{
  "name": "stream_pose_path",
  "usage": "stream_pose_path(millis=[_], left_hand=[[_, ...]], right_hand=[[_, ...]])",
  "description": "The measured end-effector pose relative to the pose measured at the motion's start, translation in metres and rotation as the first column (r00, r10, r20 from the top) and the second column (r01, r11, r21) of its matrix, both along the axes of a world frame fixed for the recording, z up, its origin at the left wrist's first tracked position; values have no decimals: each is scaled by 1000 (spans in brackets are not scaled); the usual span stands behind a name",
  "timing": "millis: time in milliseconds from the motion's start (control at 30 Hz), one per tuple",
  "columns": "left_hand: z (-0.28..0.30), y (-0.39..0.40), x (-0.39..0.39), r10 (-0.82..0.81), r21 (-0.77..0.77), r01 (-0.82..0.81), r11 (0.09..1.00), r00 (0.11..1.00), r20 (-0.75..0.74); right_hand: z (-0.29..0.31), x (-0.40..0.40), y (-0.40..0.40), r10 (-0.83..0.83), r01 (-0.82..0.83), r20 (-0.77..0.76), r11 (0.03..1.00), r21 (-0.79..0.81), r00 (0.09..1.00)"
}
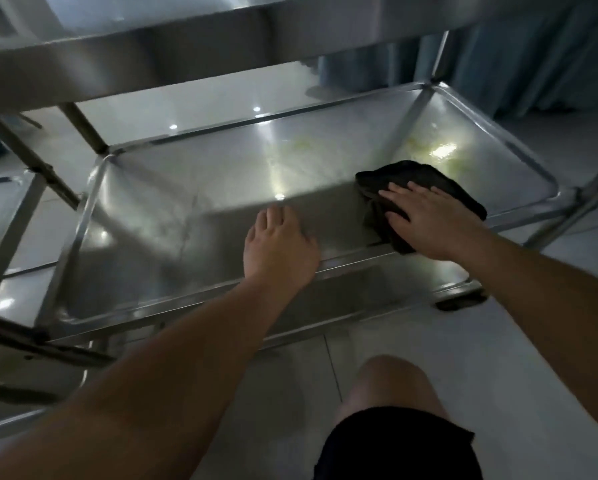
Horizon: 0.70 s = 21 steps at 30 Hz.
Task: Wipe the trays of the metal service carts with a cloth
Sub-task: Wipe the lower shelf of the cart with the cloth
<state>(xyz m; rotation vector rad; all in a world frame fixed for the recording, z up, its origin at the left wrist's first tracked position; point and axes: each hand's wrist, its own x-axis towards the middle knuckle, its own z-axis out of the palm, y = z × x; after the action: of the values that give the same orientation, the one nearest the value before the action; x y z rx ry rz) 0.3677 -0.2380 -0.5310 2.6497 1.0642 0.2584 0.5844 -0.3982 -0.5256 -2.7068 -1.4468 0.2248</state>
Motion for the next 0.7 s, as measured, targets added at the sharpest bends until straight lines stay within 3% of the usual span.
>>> stream_pose_path(millis=[233,467,567,700], left_hand=[[-16,1,-3,12,-4,-12,1000,998,55],[-18,-1,1,22,17,-23,1000,999,26],[-18,0,2,18,23,-18,1000,1000,3],[-17,0,3,36,20,-36,999,999,6]], right_hand=[[4,102,-64,-259,258,-15,965,-51,966],[2,137,-41,-643,643,-27,766,-24,765],[5,114,10,-559,560,-104,828,-29,823],[7,31,100,-194,192,-95,981,-27,976]])
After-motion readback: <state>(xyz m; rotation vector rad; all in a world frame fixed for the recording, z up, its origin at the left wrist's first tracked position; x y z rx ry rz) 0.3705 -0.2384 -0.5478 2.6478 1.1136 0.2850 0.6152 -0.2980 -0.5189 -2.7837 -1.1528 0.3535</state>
